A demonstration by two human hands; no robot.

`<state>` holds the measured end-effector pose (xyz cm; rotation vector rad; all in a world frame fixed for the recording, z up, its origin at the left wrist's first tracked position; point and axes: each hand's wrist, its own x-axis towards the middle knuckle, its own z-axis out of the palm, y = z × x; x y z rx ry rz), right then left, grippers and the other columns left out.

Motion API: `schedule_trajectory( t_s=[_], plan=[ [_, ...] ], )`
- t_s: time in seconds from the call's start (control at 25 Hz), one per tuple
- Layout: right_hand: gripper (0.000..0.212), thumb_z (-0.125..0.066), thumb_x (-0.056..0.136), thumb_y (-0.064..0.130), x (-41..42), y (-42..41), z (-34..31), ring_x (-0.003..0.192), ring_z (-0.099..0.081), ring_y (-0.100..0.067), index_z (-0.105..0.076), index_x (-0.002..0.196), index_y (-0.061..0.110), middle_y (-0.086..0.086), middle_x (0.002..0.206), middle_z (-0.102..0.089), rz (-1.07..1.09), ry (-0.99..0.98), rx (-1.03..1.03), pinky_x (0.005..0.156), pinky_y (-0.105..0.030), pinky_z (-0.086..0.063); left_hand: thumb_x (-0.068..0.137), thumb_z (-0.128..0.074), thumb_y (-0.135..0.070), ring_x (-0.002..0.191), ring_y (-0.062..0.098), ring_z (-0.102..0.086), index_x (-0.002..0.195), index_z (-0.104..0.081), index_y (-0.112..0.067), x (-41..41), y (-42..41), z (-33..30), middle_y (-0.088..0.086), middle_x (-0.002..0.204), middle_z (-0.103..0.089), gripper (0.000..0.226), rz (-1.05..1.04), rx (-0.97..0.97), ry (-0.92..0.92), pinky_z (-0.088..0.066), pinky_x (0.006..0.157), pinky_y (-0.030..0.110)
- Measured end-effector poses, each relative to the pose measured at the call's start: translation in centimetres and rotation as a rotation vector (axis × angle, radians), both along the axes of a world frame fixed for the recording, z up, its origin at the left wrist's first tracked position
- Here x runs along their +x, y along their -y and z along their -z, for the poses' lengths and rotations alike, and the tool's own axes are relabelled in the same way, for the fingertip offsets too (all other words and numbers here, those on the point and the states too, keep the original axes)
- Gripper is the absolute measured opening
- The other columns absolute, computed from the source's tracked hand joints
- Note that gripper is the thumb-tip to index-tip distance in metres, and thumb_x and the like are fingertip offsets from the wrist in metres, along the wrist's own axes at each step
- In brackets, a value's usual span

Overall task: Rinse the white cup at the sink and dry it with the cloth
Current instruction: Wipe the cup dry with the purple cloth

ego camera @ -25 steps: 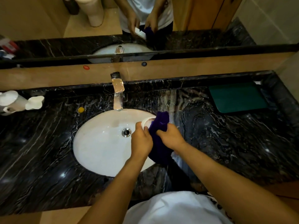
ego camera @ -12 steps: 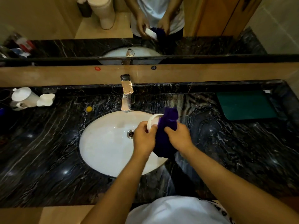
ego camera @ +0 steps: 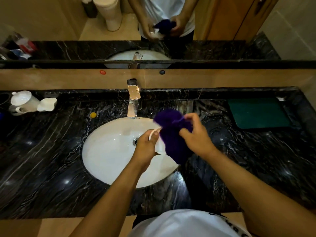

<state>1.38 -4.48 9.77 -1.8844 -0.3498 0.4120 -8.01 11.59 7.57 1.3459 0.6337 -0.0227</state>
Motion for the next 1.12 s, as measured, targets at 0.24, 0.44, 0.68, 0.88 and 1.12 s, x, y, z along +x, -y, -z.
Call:
schedule_trajectory(
  t_s=[0.24,0.44,0.68,0.88,1.12],
  plan=[
    [0.029,-0.058,0.086,0.023,0.1,-0.8,-0.3,0.081,-0.072,-0.025,-0.070,0.111,0.013,-0.010,0.093,-0.075,0.386,-0.842,0.578,0.067,-0.033,-0.058,0.105,-0.049,-0.030,0.098,0.031,-0.074,0.121,-0.066,-0.018,0.4,1.4,-0.5,0.013,0.113,-0.075,0.026,-0.174,-0.346,-0.107,-0.063,0.069,0.046],
    [0.034,-0.058,0.092,0.039,-1.0,-2.6,-0.1,0.096,-0.073,-0.029,-0.073,0.112,0.015,-0.010,0.104,-0.078,0.174,-0.680,0.090,0.077,-0.036,-0.056,0.102,-0.058,-0.031,0.104,0.031,-0.072,0.112,-0.070,-0.020,0.5,1.9,-0.5,0.012,0.112,-0.076,0.019,-0.179,-0.330,-0.091,-0.063,0.075,0.041],
    [0.040,-0.053,0.098,0.048,-2.9,-3.2,0.7,0.103,-0.074,-0.025,-0.065,0.129,0.026,-0.005,0.115,-0.077,0.356,-0.813,0.475,0.076,-0.037,-0.061,0.101,-0.051,-0.042,0.103,0.028,-0.066,0.110,-0.066,-0.025,1.6,2.7,-0.1,0.003,0.107,-0.071,0.024,-0.217,0.137,-0.093,-0.062,0.080,0.049],
    [0.042,-0.052,0.097,0.054,-5.2,-5.9,1.0,0.102,-0.074,-0.027,-0.068,0.124,0.025,-0.006,0.113,-0.077,0.578,-0.845,0.642,0.084,-0.044,-0.061,0.102,-0.046,-0.044,0.108,0.035,-0.063,0.124,-0.062,-0.013,3.7,3.7,-0.9,0.012,0.117,-0.068,0.041,-0.517,0.169,-0.193,-0.055,0.094,0.052],
    [0.031,-0.056,0.094,0.049,-1.8,-4.3,0.2,0.085,-0.076,-0.020,-0.076,0.103,0.028,-0.003,0.098,-0.079,0.465,-0.593,0.324,0.075,-0.037,-0.061,0.105,-0.039,-0.046,0.084,0.011,-0.062,0.105,-0.053,-0.029,2.1,4.8,-1.4,-0.015,0.087,-0.059,0.022,-0.308,0.376,-0.081,-0.053,0.065,0.029]
  ],
)
